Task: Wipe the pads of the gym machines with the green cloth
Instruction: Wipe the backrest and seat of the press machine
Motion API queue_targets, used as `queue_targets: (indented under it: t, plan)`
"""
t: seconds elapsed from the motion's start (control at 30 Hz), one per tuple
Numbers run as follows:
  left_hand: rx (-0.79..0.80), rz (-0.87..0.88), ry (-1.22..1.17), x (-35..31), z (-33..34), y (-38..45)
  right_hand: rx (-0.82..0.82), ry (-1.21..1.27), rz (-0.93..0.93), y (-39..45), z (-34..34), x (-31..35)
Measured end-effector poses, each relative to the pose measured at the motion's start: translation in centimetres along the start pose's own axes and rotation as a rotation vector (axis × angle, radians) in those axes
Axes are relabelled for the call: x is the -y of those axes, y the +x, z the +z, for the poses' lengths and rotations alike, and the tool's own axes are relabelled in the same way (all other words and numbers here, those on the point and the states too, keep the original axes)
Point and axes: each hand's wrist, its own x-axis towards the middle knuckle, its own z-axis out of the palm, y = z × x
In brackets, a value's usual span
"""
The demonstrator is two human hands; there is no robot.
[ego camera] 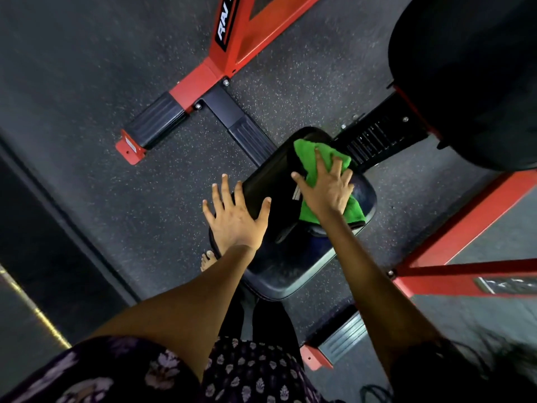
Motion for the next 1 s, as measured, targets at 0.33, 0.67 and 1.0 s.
queue_targets:
  t: [0.33,0.67,1.0]
  plan:
    - [0.008,0.006,-0.014,0.2,0.1,0.0,0.044,0.031,0.014,2.0,-0.6,1.4]
    - [0.003,0.052,-0.053,0.3,0.2,0.1,-0.004,0.128,0.109,1.4,-0.2,-1.3]
    - [-0.011,0.072,-0.464,0.8,-1.6,-0.5,-0.080,0.042,-0.173,-7.2,1.4,2.4]
